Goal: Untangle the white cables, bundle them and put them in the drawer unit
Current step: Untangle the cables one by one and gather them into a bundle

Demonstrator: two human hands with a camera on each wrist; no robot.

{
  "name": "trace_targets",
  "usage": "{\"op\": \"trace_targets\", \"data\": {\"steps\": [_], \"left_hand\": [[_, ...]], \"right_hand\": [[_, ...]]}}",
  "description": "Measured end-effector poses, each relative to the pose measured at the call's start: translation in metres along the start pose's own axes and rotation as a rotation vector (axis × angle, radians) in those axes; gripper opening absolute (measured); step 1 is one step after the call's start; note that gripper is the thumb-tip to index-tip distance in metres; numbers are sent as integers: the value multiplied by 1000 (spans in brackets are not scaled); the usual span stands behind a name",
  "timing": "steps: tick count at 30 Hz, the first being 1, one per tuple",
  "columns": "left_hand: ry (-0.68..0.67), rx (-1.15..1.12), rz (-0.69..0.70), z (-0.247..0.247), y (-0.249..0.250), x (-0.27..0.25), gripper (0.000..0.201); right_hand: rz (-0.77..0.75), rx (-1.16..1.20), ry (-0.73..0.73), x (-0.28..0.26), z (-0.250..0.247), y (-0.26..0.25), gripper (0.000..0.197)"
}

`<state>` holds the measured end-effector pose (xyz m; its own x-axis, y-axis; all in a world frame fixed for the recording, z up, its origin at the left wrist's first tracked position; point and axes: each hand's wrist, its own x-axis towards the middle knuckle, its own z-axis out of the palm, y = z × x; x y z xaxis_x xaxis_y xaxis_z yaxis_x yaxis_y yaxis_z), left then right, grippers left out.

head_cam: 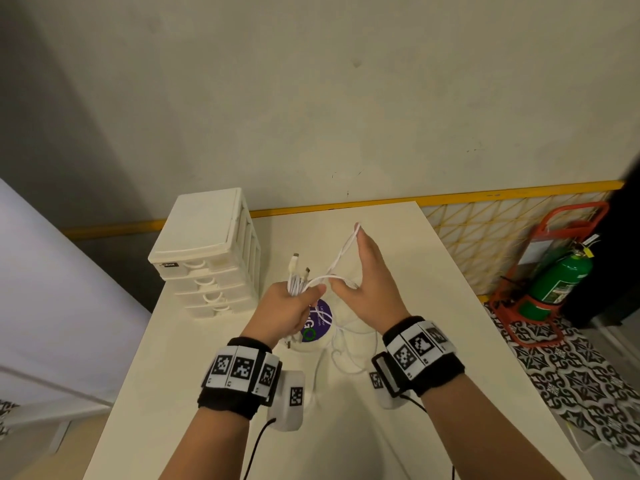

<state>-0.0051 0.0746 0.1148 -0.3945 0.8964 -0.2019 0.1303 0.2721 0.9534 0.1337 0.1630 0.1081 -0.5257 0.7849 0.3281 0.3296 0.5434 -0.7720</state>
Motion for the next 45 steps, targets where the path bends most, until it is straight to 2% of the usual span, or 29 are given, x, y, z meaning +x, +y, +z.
{"op": "trace_targets", "data": {"steps": [1,4,5,7,9,11,12,13,14,15,17,19,21,24,26,28,30,31,32,35,37,38,40,43,45], "left_hand": [[4,35,9,0,1,0,43],[-14,136,27,-5,1,-3,48],[-35,140,30,-7,0,-4,49],[-48,136,31,-9,1,-7,50],[13,137,26,-10,0,-4,51],[93,136,3,-11,-3,1,48],[117,146,-11,-12,-5,4,47],[126,170,-22,-12,-6,5,47],[120,199,-27,-12,-6,5,48],[95,219,-21,-10,-6,4,49],[-2,210,21,-4,-2,1,52],[-96,160,44,1,4,-3,50],[-149,101,48,1,10,-6,48],[-181,75,55,-1,17,-8,52],[-206,93,64,-1,21,-10,53],[-235,117,71,-1,23,-11,50],[-240,143,74,-6,22,-12,47],[-240,142,71,-9,21,-11,44],[-241,140,69,-12,20,-11,42],[-265,116,58,-13,17,-11,39],[-266,95,62,-11,16,-12,40],[-220,102,67,-12,16,-11,41],[-6,190,82,-21,17,-7,43],[337,297,109,-42,10,9,41],[435,379,161,-49,4,19,46]], "right_hand": [[59,0,-5,1,-1,0,76],[270,105,17,6,-10,5,28],[313,146,49,7,-15,9,23],[350,117,52,6,-23,14,29],[363,-1,-6,3,-27,17,41],[356,-92,-38,0,-26,18,73],[308,-139,-25,-1,-26,17,93],[224,-200,-9,-1,-26,16,104],[108,-261,-5,-1,-25,14,104],[-10,-307,-34,0,-22,10,94],[-153,-333,-170,-1,-9,3,64],[-154,-315,-240,-5,6,3,40],[-102,-288,-219,-6,12,8,25],[-155,-282,-119,1,4,18,20],[-177,-293,27,11,-7,24,21],[-116,-294,222,21,-26,31,34],[-66,-307,403,27,-50,41,34],[-46,-284,439,29,-61,46,33],[-12,-190,421,31,-68,51,34],[152,210,243,32,-73,47,44],[226,368,176,31,-72,44,34],[256,392,143,30,-73,43,24],[287,366,56,23,-76,41,11],[293,283,-91,13,-70,41,13],[308,242,-185,8,-62,39,9]]}}
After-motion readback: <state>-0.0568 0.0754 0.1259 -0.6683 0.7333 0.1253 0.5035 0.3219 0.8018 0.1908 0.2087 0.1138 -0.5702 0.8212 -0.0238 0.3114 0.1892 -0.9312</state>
